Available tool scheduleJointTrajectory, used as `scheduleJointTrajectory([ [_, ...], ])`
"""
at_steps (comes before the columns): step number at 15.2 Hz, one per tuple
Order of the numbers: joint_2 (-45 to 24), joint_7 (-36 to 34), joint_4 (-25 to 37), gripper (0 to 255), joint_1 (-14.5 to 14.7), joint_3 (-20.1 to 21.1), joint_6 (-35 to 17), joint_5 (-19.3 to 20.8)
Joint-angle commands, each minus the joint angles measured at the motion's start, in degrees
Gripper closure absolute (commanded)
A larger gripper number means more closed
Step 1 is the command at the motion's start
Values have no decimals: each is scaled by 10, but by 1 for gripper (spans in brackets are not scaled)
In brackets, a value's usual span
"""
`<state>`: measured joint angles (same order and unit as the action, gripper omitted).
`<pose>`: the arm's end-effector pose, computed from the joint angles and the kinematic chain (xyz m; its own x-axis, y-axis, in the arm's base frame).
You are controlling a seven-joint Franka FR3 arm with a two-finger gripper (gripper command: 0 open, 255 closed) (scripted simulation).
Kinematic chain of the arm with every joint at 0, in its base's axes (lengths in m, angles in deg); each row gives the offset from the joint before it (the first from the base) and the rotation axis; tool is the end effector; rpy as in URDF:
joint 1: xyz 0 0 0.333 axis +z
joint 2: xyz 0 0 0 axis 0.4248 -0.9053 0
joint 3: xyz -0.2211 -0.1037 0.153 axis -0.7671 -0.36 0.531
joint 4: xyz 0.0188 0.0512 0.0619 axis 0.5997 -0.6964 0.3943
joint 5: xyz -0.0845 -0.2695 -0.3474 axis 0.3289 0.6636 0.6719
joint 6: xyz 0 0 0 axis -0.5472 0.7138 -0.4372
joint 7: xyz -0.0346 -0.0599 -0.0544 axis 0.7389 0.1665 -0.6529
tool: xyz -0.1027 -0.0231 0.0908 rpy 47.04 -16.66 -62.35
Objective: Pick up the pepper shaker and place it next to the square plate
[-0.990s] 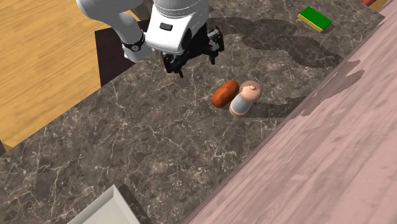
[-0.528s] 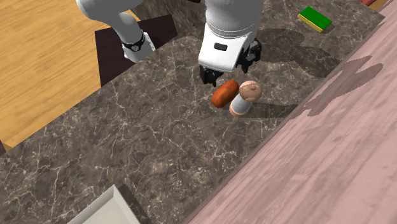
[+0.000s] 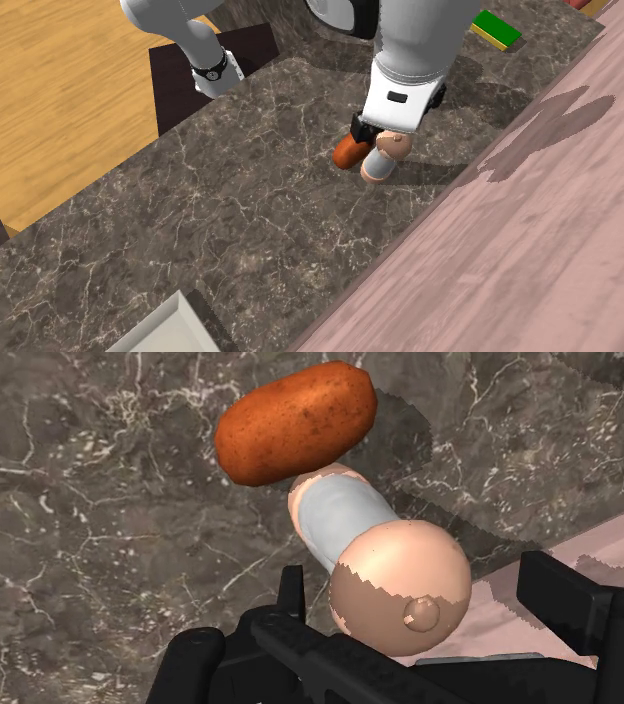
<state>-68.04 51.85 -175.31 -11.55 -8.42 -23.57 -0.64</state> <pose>0.5713 0.3668 0.4598 0.9941 0.1023 0.0355 0.1068 -0.9800 -0.1679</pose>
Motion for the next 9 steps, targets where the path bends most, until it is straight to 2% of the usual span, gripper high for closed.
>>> scheduleJointTrajectory([
  [1, -6, -2, -7, 0, 2, 1, -13, 2],
  [4, -10, -3, -22, 0, 4, 1, -32, 3],
  [9, -10, -3, -22, 0, 4, 1, -32, 3],
])
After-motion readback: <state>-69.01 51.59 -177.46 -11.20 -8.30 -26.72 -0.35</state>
